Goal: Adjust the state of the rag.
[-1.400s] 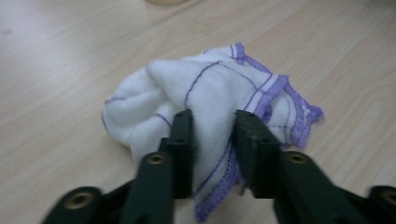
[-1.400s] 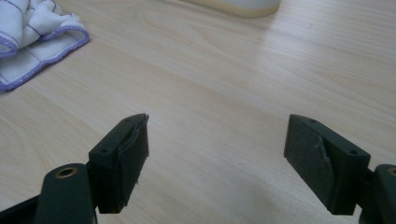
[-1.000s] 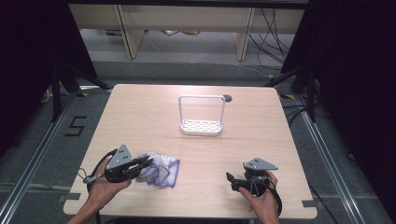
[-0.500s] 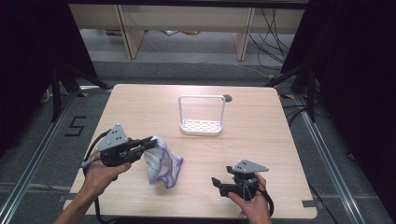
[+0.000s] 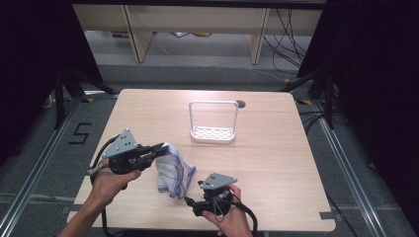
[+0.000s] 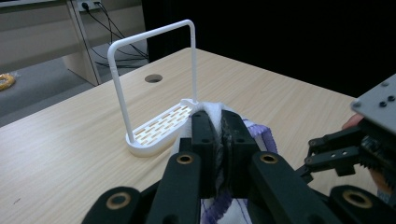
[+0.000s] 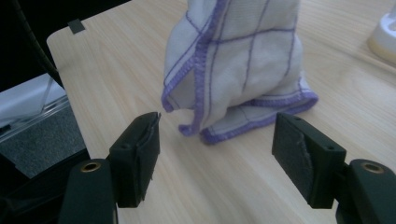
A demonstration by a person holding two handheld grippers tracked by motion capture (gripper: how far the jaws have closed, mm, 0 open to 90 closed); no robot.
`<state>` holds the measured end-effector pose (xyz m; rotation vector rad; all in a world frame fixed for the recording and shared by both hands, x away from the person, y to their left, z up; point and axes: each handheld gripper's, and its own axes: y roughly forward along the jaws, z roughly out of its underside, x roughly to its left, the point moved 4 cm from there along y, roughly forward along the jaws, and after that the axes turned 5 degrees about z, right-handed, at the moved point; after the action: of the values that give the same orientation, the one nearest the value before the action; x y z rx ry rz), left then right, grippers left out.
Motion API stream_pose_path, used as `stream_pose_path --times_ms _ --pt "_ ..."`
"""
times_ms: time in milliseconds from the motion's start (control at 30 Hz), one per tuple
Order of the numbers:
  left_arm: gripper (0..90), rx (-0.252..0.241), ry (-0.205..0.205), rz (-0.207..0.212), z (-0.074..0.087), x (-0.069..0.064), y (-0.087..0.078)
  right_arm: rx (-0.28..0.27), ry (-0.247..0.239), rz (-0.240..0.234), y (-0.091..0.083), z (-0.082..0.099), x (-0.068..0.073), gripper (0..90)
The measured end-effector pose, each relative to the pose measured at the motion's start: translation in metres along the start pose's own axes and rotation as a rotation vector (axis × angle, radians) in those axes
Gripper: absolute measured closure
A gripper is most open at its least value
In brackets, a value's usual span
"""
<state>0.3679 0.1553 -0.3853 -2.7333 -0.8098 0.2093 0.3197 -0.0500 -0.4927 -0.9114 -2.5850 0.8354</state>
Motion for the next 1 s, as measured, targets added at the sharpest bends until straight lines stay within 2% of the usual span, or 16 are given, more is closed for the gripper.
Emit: stream_pose_path --times_ms 133,200,233,267,333,367,433,533,567,633,667,733,800,867,900,1000 --pt "84.5 0.004 -0.012 -0.003 0.000 0.001 -0.002 0.008 -0.012 0.020 0.014 -0.004 0.004 37.4" --pt "84.5 0.008 -0.007 -0.001 0.000 0.001 -0.002 0.033 -0.031 0.026 0.023 -0.005 0.003 46.2" --pt "84.5 0.008 -0.010 -0.002 0.001 0.001 -0.003 0.035 -0.047 0.049 0.028 -0.006 0.001 60.3" --pt "84.5 0.007 -0.013 -0.001 0.001 0.001 -0.003 0.035 -0.047 0.049 0.028 -0.006 0.001 60.3" --pt "84.5 0.006 -0.013 0.000 0.001 0.002 -0.005 0.034 -0.071 0.045 0.029 -0.007 -0.002 76.4" --pt "84.5 0.001 -0.025 0.002 0.001 0.004 -0.008 0.014 -0.115 0.038 0.023 -0.011 -0.009 86.4" --pt "84.6 -0.008 -0.033 0.003 0.001 0.005 -0.012 0.005 -0.125 0.029 0.019 -0.012 -0.012 87.7" --pt "84.6 -0.018 -0.052 0.011 0.002 0.007 -0.021 -0.042 -0.118 0.046 -0.013 -0.026 -0.030 88.7" --pt "84.6 -0.022 -0.076 0.019 0.003 0.006 -0.025 -0.046 -0.134 0.042 -0.024 -0.031 -0.036 88.7" --pt "84.6 -0.040 -0.058 0.032 0.002 0.006 -0.029 -0.046 -0.129 0.037 -0.031 -0.034 -0.038 88.7" --pt "84.6 -0.046 -0.068 0.050 0.001 0.004 -0.032 -0.038 -0.126 0.027 -0.039 -0.039 -0.041 88.7" --pt "84.6 -0.050 -0.063 0.067 -0.001 0.000 -0.037 -0.040 -0.154 0.025 -0.068 -0.058 -0.048 88.8" --pt "84.6 -0.058 -0.063 0.084 -0.005 -0.005 -0.040 -0.037 -0.144 0.026 -0.075 -0.062 -0.049 88.8" --pt "84.6 -0.071 -0.066 0.108 -0.010 -0.010 -0.042 -0.059 -0.150 0.020 -0.101 -0.080 -0.053 88.9" --pt "84.6 -0.079 -0.065 0.123 -0.013 -0.012 -0.044 -0.059 -0.150 0.020 -0.101 -0.080 -0.053 88.9" --pt "84.6 -0.105 -0.069 0.173 -0.023 -0.023 -0.048 -0.084 -0.151 -0.004 -0.126 -0.095 -0.053 88.9"
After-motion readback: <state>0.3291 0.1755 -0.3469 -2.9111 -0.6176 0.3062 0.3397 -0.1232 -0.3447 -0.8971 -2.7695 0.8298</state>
